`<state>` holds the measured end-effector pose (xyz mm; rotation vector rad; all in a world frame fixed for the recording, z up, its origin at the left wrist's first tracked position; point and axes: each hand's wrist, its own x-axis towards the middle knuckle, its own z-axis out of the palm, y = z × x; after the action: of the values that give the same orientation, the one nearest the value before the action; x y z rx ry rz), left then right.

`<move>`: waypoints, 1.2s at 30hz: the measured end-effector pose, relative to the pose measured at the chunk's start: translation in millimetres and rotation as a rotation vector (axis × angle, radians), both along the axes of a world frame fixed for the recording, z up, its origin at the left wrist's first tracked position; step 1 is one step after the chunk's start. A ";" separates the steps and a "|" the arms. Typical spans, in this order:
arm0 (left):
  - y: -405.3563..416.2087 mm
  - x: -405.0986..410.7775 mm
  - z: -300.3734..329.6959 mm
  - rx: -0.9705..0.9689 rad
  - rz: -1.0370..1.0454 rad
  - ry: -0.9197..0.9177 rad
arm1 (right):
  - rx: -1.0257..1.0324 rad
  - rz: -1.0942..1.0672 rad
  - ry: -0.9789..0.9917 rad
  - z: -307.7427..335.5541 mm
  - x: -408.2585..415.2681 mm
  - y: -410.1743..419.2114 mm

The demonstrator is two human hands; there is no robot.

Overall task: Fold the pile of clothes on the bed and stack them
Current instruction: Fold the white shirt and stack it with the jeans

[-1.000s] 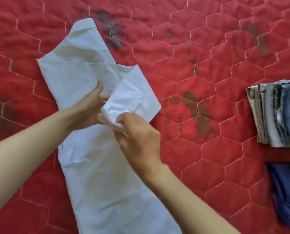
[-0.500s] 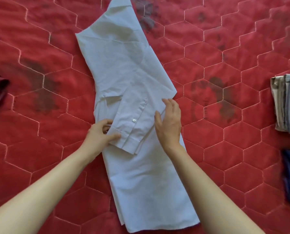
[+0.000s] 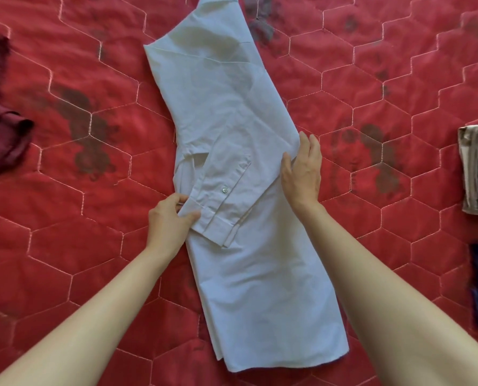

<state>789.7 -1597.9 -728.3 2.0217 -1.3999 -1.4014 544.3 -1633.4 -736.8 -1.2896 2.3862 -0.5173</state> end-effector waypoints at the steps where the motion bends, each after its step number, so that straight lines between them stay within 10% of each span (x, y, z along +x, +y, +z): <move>1: 2.3 -0.1 1.1 0.001 -0.015 -0.005 | 0.007 -0.006 -0.002 0.2 -1.1 -2.2; 23: -4.7 7.6 10.3 0.088 -0.141 -0.175 | -0.129 0.038 0.037 -10.0 -6.6 2.8; 28: -1.3 -0.3 14.4 -0.283 -0.296 -0.516 | -0.140 0.055 0.041 -7.7 -9.2 -1.1; 36: -17.0 -26.7 -27.5 -0.585 -0.729 -0.506 | -0.036 0.419 0.239 -5.8 -12.1 -37.9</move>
<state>763.0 -1614.9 -755.8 1.5707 -2.5704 -0.5179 532.2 -1671.3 -742.7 -1.8960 2.1946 -0.2937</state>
